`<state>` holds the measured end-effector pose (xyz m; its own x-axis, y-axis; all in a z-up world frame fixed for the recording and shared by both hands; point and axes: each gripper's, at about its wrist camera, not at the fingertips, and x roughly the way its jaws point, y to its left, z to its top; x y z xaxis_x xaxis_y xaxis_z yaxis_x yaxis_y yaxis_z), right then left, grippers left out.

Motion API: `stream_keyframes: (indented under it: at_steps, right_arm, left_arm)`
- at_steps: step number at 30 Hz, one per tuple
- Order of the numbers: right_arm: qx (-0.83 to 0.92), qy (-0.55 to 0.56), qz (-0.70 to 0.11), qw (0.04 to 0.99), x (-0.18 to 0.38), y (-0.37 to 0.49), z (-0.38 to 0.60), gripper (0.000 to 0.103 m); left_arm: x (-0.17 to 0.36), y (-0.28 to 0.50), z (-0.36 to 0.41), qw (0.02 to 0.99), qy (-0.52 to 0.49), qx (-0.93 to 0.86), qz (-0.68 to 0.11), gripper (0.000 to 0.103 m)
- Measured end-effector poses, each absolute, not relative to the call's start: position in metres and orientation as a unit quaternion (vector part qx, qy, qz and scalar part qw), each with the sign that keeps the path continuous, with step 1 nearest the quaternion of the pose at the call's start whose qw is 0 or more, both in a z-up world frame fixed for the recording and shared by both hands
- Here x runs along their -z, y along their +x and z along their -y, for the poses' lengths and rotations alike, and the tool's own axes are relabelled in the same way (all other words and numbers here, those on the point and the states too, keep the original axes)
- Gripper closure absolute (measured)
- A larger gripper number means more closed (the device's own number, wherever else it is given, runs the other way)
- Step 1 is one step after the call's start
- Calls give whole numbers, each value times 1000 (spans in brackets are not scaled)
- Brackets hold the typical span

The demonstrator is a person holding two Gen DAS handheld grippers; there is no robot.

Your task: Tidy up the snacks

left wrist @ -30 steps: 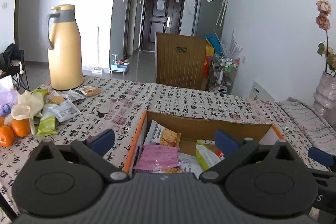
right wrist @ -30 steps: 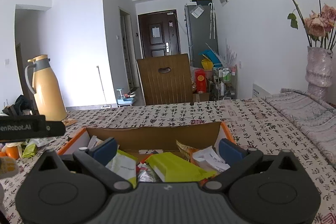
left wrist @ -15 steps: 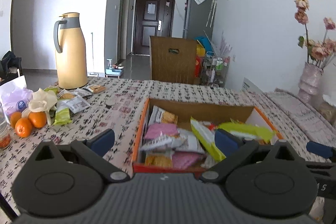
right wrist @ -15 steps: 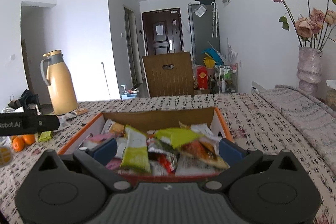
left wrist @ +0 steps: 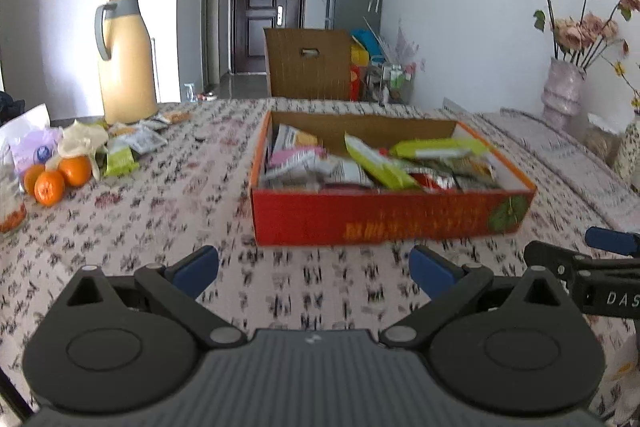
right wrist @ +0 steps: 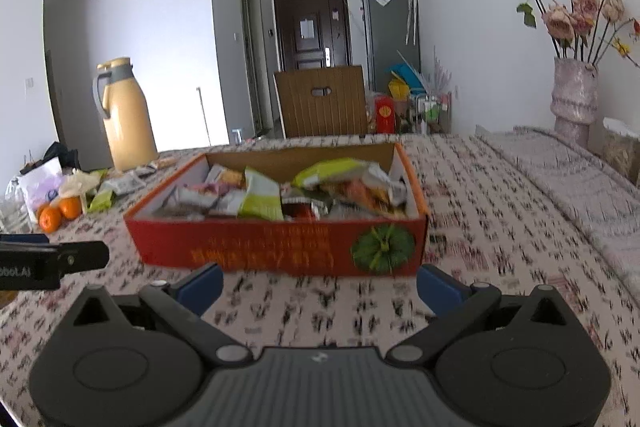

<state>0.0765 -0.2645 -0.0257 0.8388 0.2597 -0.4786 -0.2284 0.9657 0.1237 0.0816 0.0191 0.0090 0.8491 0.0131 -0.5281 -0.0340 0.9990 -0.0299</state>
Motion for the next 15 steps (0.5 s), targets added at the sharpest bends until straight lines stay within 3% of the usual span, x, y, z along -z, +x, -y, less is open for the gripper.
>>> stream_keyframes:
  at_steps: [15]
  right_arm:
    - [-129, 30, -284, 950, 45, 57, 266, 0]
  left_arm:
    - [12, 65, -24, 952, -25, -5, -306, 0]
